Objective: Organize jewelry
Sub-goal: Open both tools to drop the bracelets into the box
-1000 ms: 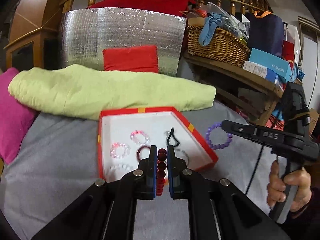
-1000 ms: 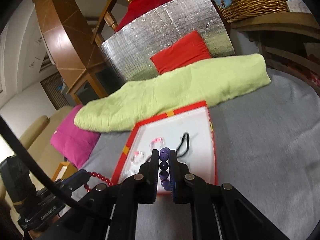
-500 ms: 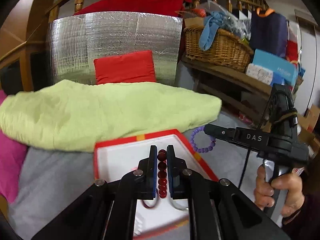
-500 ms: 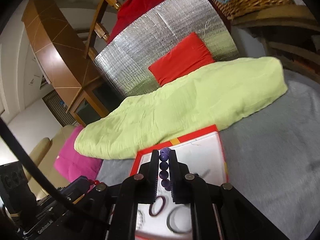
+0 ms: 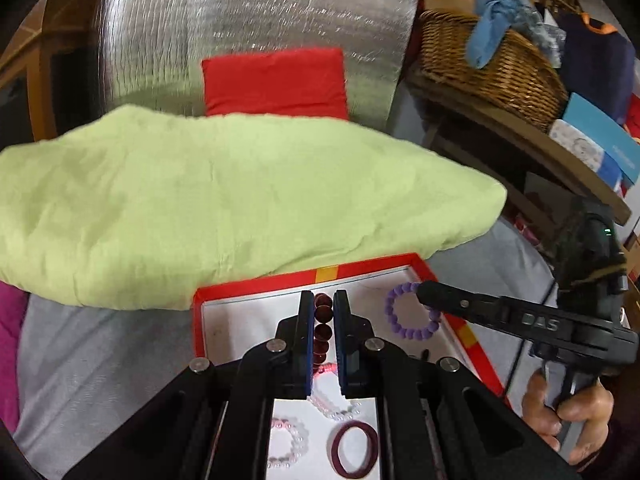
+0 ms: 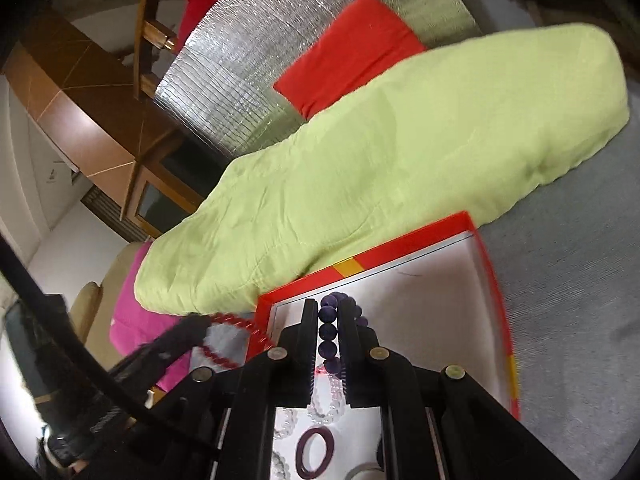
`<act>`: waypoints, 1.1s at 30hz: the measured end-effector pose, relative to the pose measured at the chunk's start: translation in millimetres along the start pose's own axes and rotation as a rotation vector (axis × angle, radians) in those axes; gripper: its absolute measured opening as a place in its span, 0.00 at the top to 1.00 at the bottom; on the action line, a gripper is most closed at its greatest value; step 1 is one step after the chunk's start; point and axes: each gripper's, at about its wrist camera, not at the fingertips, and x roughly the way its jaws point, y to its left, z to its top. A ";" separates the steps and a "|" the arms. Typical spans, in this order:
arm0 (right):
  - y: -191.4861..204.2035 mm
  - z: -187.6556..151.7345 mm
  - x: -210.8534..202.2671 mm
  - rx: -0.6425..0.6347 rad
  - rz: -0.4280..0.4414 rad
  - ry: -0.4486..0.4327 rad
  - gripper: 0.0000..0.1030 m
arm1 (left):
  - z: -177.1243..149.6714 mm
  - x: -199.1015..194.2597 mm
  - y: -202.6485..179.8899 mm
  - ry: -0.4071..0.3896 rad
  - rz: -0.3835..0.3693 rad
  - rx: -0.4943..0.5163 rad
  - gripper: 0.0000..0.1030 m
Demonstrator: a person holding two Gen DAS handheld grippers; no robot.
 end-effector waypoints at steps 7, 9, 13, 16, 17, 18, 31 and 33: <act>-6.3 -3.4 13.8 0.014 0.018 0.031 0.89 | -9.7 26.2 2.5 0.047 0.051 -0.020 0.91; -11.0 -4.4 17.3 0.023 0.007 0.036 0.89 | -11.4 30.3 7.3 0.051 0.082 -0.032 0.91; -19.2 -3.9 22.2 0.038 -0.013 0.046 0.86 | -14.3 37.0 18.0 0.073 0.143 -0.042 0.82; -24.2 -2.0 20.1 0.053 -0.048 0.032 0.85 | -18.4 29.2 23.7 0.066 0.159 -0.047 0.65; -24.7 -0.8 18.7 0.056 -0.061 0.031 0.79 | -19.9 24.7 24.3 0.058 0.163 -0.046 0.57; -25.0 0.4 16.6 0.058 -0.068 0.028 0.75 | -22.6 16.0 23.5 0.043 0.163 -0.043 0.54; 31.4 -14.2 -70.1 -0.164 -0.210 -0.069 0.37 | -89.2 -126.1 -18.7 -0.157 0.356 -0.099 0.16; 42.7 -29.3 -88.0 -0.244 -0.259 -0.077 0.34 | -107.9 -142.3 -23.8 -0.179 0.398 -0.095 0.15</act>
